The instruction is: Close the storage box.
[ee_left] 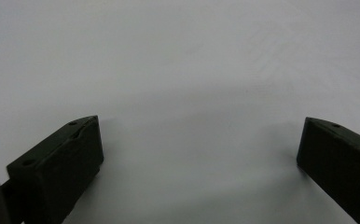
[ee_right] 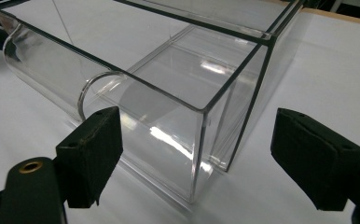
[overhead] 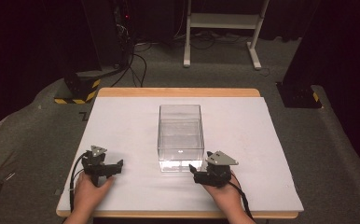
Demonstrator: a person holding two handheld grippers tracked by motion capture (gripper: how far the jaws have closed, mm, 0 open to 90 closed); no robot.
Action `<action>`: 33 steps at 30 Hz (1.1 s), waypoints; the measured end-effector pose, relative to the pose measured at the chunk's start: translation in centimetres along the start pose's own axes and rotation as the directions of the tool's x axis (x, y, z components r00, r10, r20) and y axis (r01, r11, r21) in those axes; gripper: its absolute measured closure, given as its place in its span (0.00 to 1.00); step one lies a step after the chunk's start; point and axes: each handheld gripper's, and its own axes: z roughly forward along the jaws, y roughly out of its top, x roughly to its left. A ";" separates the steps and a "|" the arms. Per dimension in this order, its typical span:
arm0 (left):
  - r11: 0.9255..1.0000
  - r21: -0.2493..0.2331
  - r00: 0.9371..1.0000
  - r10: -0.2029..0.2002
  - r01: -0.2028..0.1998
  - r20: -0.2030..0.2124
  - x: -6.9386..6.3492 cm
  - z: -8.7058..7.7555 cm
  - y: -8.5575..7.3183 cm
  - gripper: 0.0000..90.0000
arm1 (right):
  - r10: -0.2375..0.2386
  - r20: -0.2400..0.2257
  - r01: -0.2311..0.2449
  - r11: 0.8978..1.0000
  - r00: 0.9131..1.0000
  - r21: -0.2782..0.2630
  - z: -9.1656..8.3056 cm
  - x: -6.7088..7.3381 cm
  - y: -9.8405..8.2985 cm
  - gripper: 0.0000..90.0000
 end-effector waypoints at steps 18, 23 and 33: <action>1.000 0.000 1.000 0.003 -0.003 -0.001 0.0 0.0 0.0 0.01 | 0.032 0.033 -0.032 0.999 0.999 -0.007 2.1 -1.4 1.1 0.19; 1.000 0.001 1.000 0.003 -0.003 -0.001 0.0 0.0 0.0 0.01 | 0.034 0.040 -0.034 0.999 0.999 -0.005 2.5 -1.7 1.4 0.19; 1.000 0.000 1.000 0.002 -0.002 -0.001 0.0 0.0 0.0 0.01 | 0.054 0.052 -0.054 0.999 0.997 -0.006 3.4 -2.3 1.9 0.20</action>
